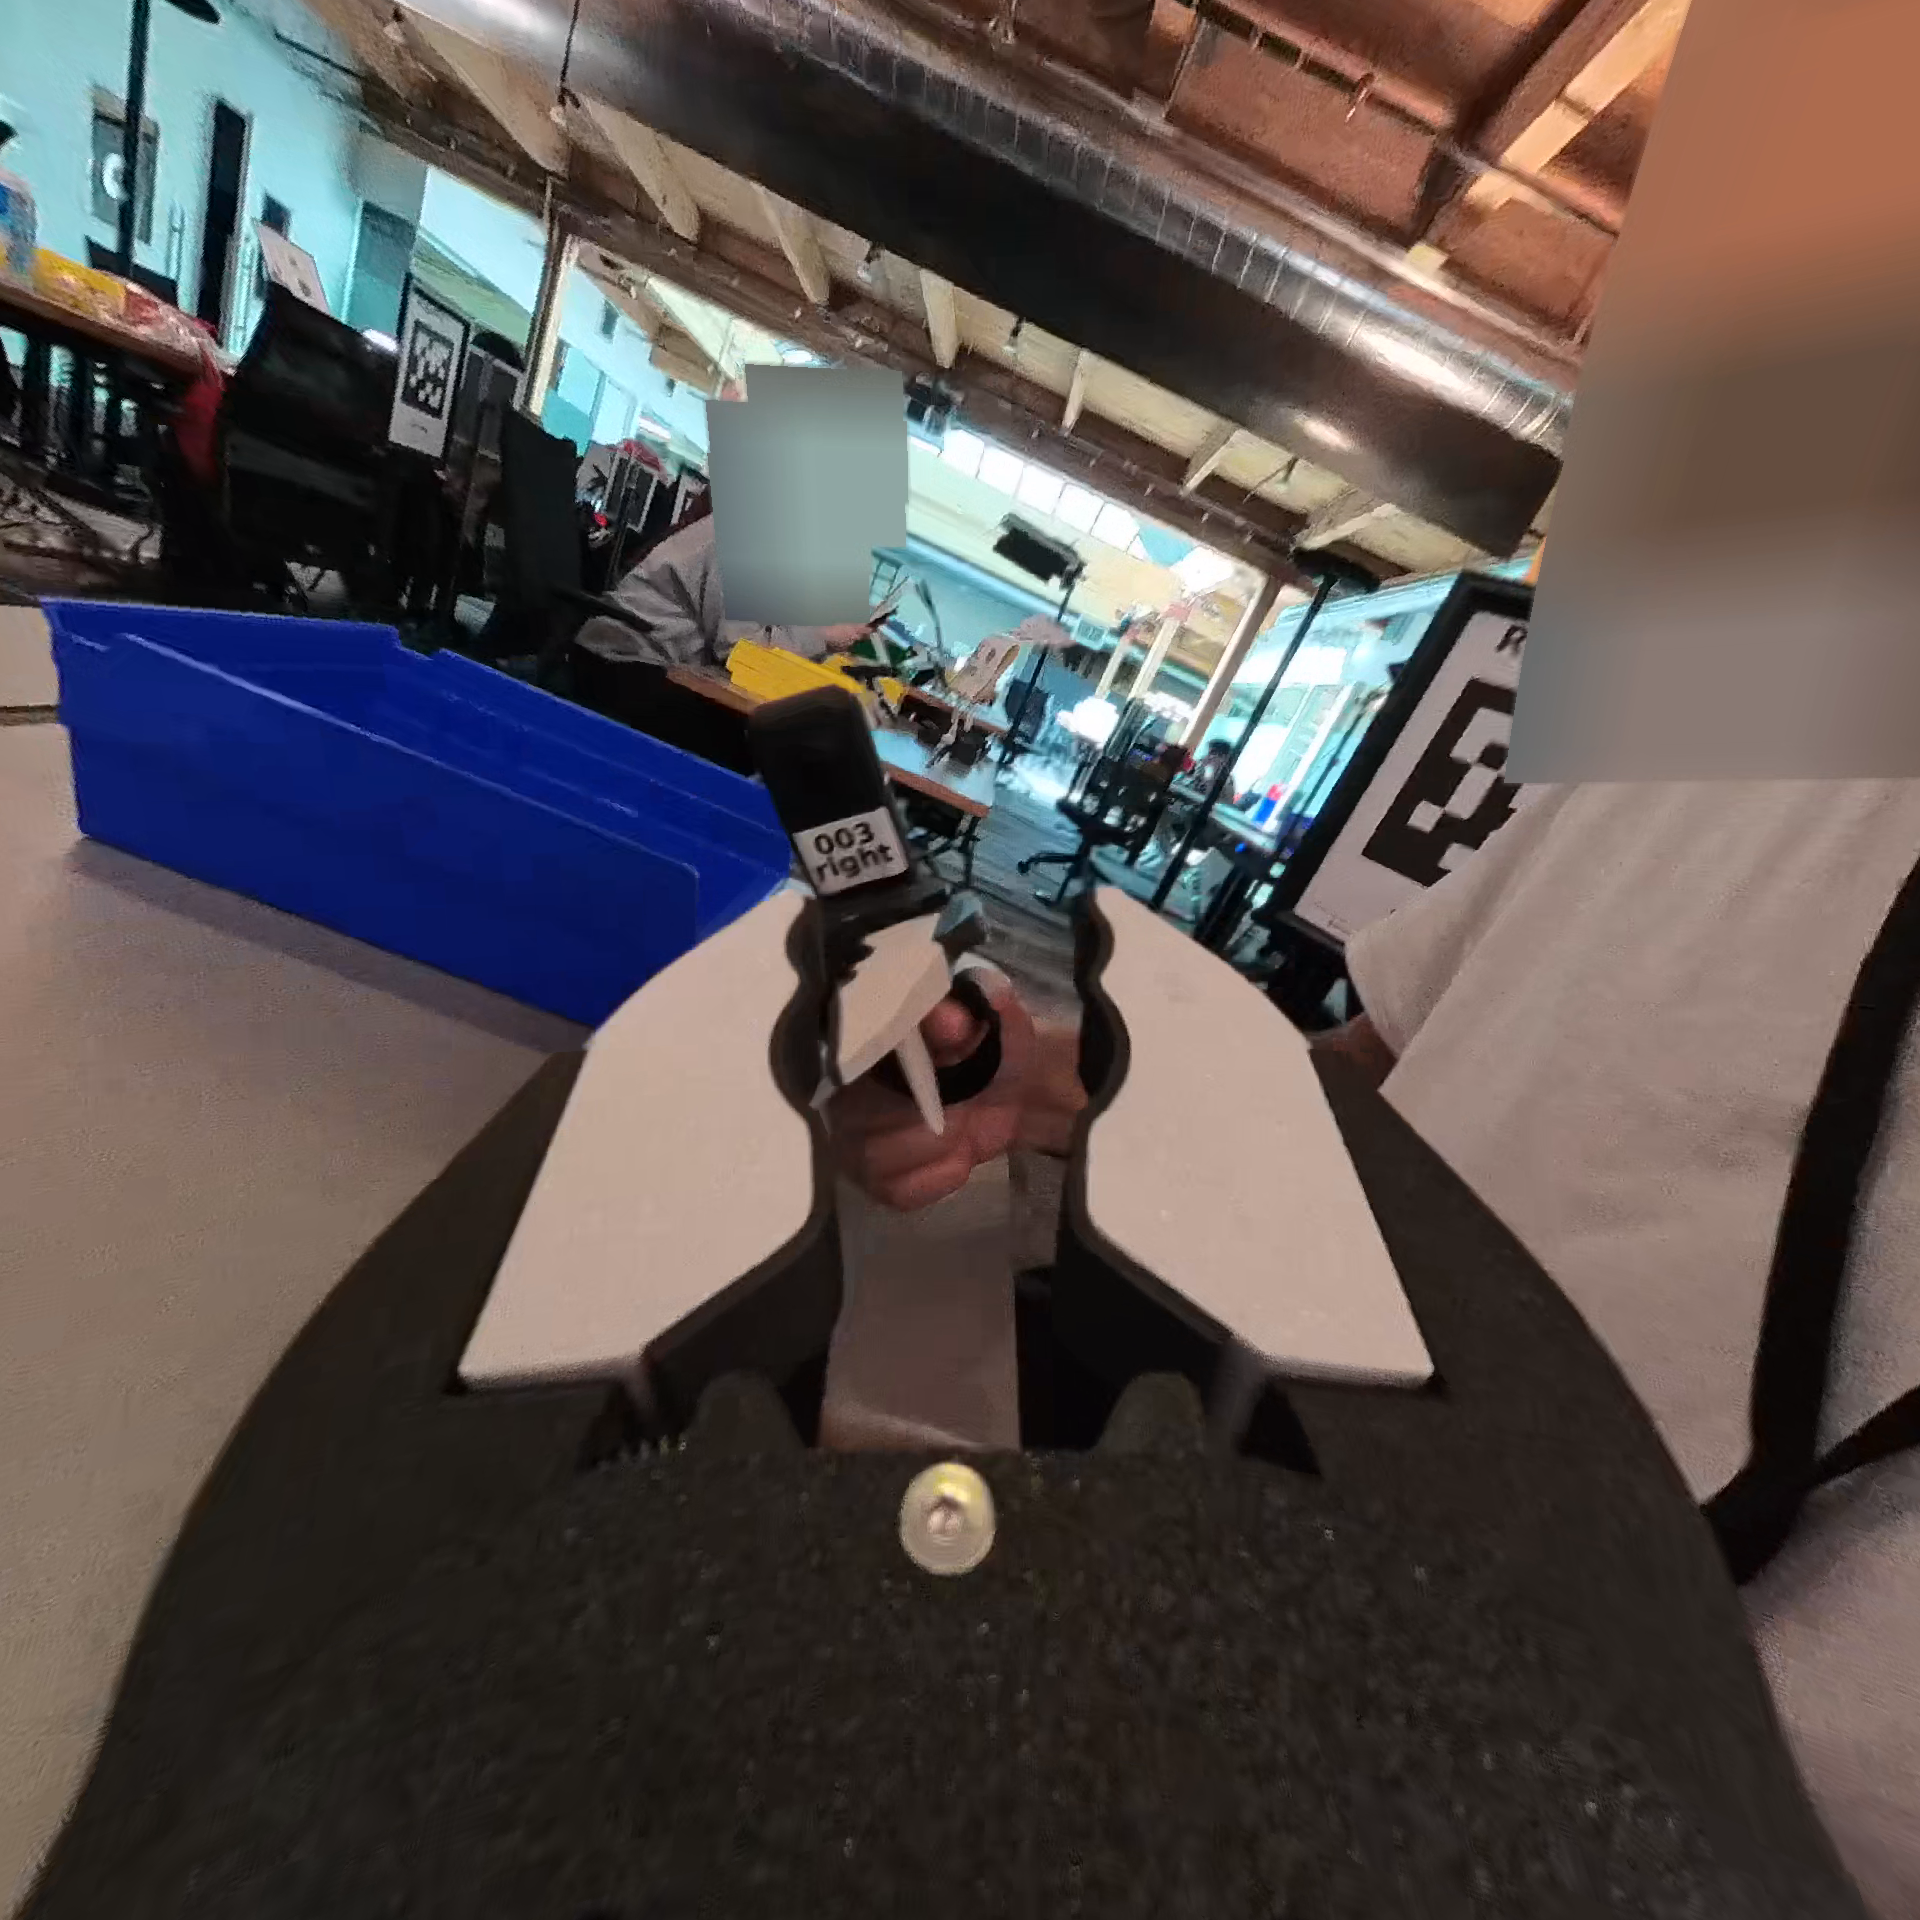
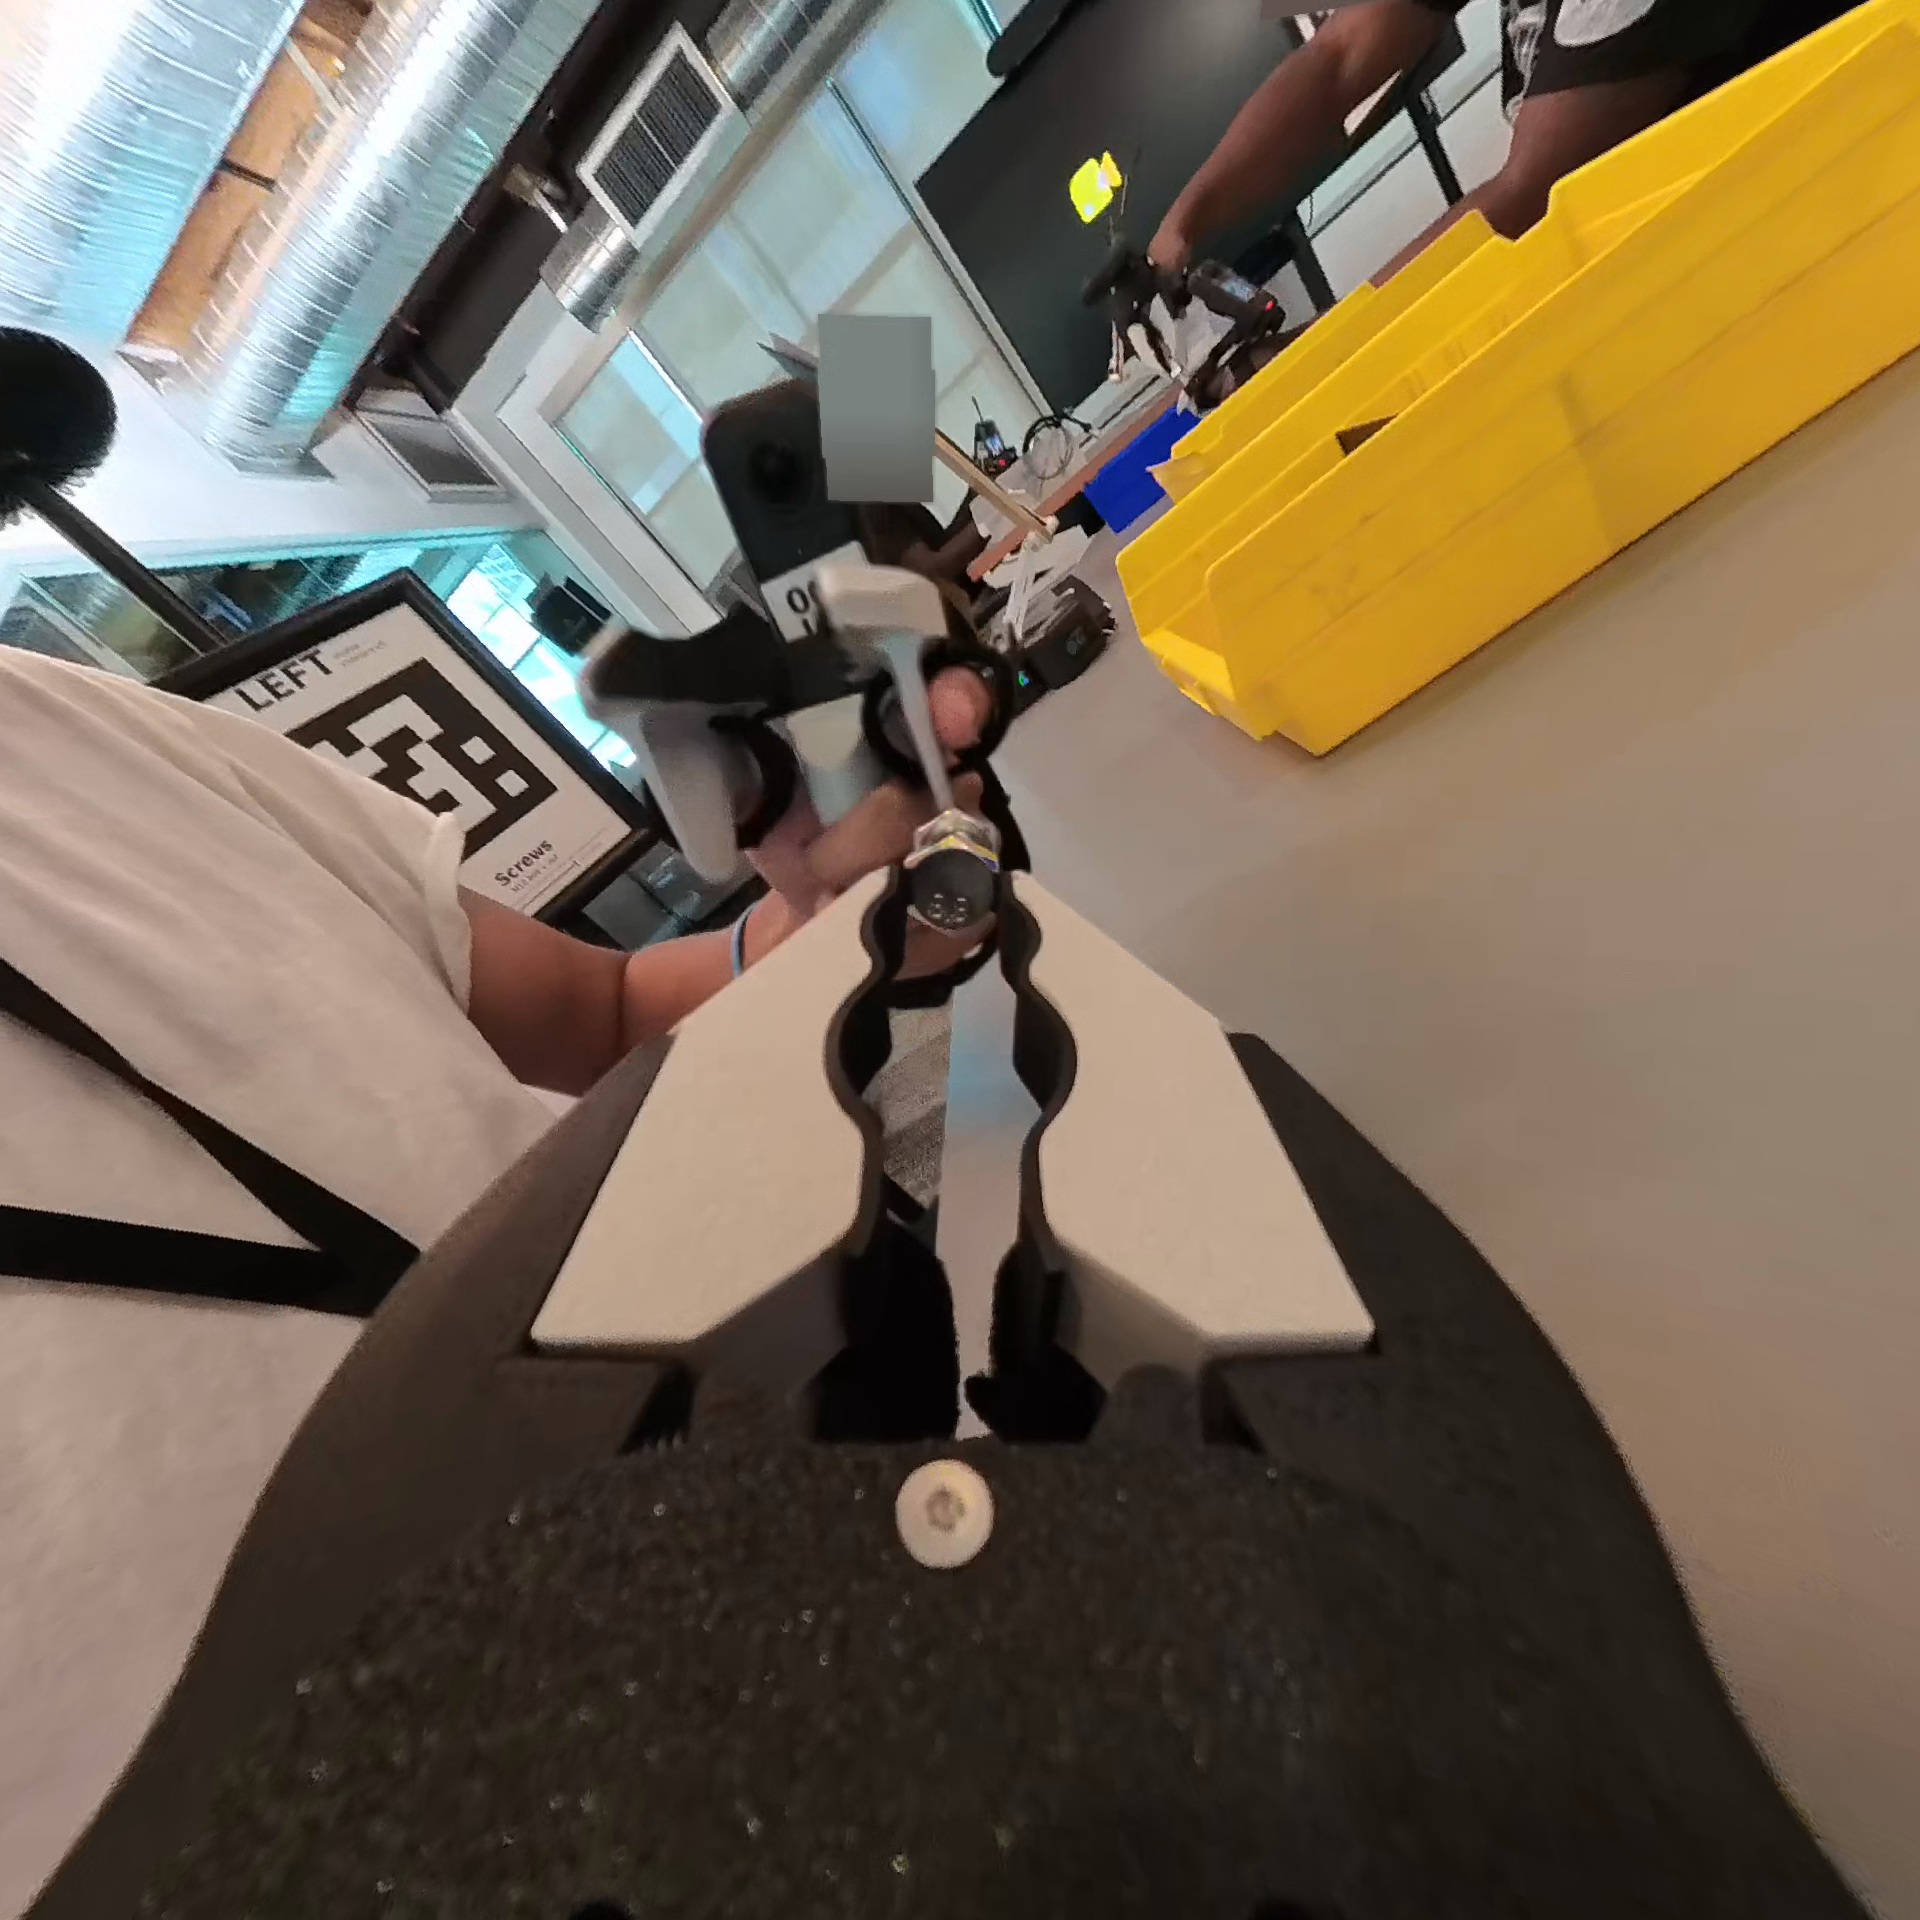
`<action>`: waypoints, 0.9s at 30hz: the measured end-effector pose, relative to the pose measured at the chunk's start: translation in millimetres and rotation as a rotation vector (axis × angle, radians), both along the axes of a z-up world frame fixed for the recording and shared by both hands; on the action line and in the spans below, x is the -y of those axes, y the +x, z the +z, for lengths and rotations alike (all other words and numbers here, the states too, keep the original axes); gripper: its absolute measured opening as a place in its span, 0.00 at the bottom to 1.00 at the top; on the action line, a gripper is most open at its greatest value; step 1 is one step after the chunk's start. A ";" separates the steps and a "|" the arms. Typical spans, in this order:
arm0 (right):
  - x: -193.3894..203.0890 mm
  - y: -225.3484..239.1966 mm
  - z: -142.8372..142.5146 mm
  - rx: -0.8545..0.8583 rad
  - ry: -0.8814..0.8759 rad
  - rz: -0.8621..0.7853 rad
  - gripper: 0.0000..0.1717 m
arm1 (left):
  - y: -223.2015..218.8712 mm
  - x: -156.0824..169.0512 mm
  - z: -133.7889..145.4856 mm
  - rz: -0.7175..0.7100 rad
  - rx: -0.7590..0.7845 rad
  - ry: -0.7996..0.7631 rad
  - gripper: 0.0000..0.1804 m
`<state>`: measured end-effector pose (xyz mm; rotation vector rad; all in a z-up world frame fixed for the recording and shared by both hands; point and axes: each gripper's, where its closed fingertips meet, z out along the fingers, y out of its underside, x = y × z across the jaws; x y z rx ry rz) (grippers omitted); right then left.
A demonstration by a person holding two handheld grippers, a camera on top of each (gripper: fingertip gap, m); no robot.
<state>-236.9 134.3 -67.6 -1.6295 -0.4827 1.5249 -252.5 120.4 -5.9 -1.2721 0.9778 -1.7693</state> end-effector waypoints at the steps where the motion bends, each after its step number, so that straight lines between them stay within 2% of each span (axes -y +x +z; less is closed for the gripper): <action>1: -0.9 1.0 1.6 -0.007 0.001 -0.004 0.10 | 1.4 -2.7 -8.0 0.021 -0.048 0.020 0.26; 5: -3.3 3.7 6.5 -0.026 0.012 -0.016 0.10 | 14.9 -7.4 -62.7 0.040 -0.291 0.025 0.29; 6: -3.9 3.3 4.4 -0.015 0.009 -0.019 0.10 | 17.6 -2.1 -67.5 0.016 -0.310 0.026 0.28; 8: -2.0 2.4 3.5 -0.014 0.010 -0.009 0.10 | 18.8 3.2 -54.9 0.005 -0.257 0.030 0.31; 10: -2.3 0.3 -1.3 0.020 0.011 -0.018 0.10 | 9.5 7.0 -22.7 -0.030 -0.105 0.032 0.19; 12: -0.2 -1.7 -3.2 0.021 0.005 0.000 0.10 | 1.7 3.6 -1.2 -0.014 -0.018 0.024 0.24; 14: -1.3 0.7 3.0 -0.015 0.005 -0.004 0.10 | 2.1 -3.4 -9.1 0.026 -0.062 0.049 0.26; 16: -3.6 4.2 7.6 -0.030 0.017 -0.017 0.10 | 7.1 -11.2 -35.3 0.062 -0.173 0.051 0.27; 18: -4.8 6.6 10.8 -0.050 0.014 -0.024 0.10 | 12.5 -9.3 -58.1 0.055 -0.265 0.059 0.27; 19: -5.4 6.4 8.7 -0.040 0.011 -0.027 0.10 | 14.5 -5.1 -59.3 0.041 -0.269 0.063 0.27; 21: -4.3 5.0 5.3 -0.027 0.008 -0.020 0.10 | 16.8 0.1 -46.3 0.032 -0.221 0.064 0.31; 22: -4.5 3.9 1.9 -0.009 0.002 -0.021 0.10 | 13.3 4.7 -30.2 0.007 -0.144 0.065 0.19; 24: -3.5 0.9 -4.4 0.028 0.002 -0.015 0.10 | 1.0 7.4 4.0 -0.011 0.011 0.034 0.24; 25: -2.5 0.4 -2.5 0.014 0.001 -0.009 0.10 | -2.9 4.5 10.8 0.004 0.032 0.032 0.26; 27: -3.4 2.2 0.3 0.013 0.009 -0.018 0.10 | -5.2 -4.1 2.1 0.053 -0.026 0.048 0.28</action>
